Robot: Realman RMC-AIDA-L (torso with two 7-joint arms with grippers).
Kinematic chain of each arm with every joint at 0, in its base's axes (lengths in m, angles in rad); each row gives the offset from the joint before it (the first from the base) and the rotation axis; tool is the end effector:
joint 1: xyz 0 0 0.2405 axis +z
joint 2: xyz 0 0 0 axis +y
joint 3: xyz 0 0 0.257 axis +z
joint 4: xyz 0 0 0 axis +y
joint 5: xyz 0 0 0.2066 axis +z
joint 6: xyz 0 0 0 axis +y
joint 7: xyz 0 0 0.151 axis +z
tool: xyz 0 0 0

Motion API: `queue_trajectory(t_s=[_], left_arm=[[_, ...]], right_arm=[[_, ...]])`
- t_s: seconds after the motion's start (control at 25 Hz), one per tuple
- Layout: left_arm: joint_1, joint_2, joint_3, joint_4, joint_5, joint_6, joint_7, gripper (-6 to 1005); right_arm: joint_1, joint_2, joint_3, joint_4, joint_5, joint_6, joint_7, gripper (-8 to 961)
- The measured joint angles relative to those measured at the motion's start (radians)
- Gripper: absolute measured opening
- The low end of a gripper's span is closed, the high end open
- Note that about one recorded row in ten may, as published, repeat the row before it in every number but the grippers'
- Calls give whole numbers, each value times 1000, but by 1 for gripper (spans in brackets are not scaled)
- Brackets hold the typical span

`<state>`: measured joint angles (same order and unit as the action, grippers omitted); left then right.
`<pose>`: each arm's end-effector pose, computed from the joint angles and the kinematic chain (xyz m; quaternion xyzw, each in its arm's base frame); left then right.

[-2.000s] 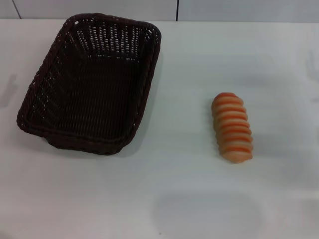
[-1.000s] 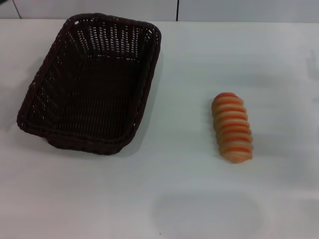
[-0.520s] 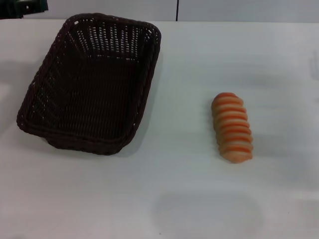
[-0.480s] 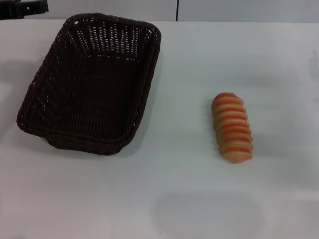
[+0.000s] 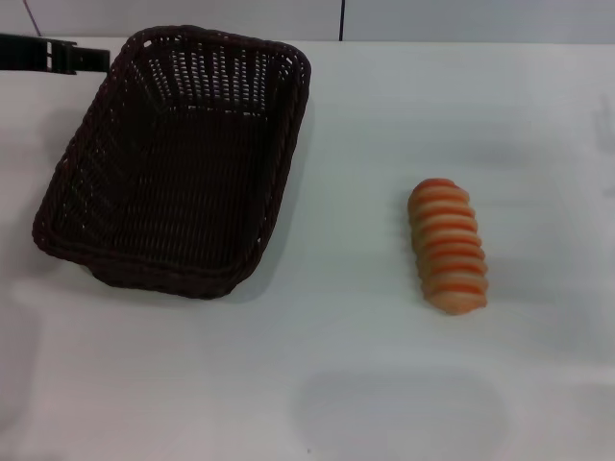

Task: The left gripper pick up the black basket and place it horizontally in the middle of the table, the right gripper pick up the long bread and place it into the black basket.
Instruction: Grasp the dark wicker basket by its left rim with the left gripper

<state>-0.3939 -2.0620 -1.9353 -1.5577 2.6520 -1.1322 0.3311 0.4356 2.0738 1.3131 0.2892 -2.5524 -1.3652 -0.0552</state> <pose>-0.2207 0.3888 0.0923 -0.7855 -0.4277 -0.0271 0.4464 0.2866 0.3543 0.0520 -0.5882 0.0915 0.3607 0.7180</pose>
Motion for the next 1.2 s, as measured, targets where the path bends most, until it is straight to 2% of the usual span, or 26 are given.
queue_trajectory(t_s=[1.2], left_arm=[[-36, 1, 46, 246, 22, 81, 11, 824]], right_arm=[[0, 3, 0, 10, 0, 0, 0, 541]])
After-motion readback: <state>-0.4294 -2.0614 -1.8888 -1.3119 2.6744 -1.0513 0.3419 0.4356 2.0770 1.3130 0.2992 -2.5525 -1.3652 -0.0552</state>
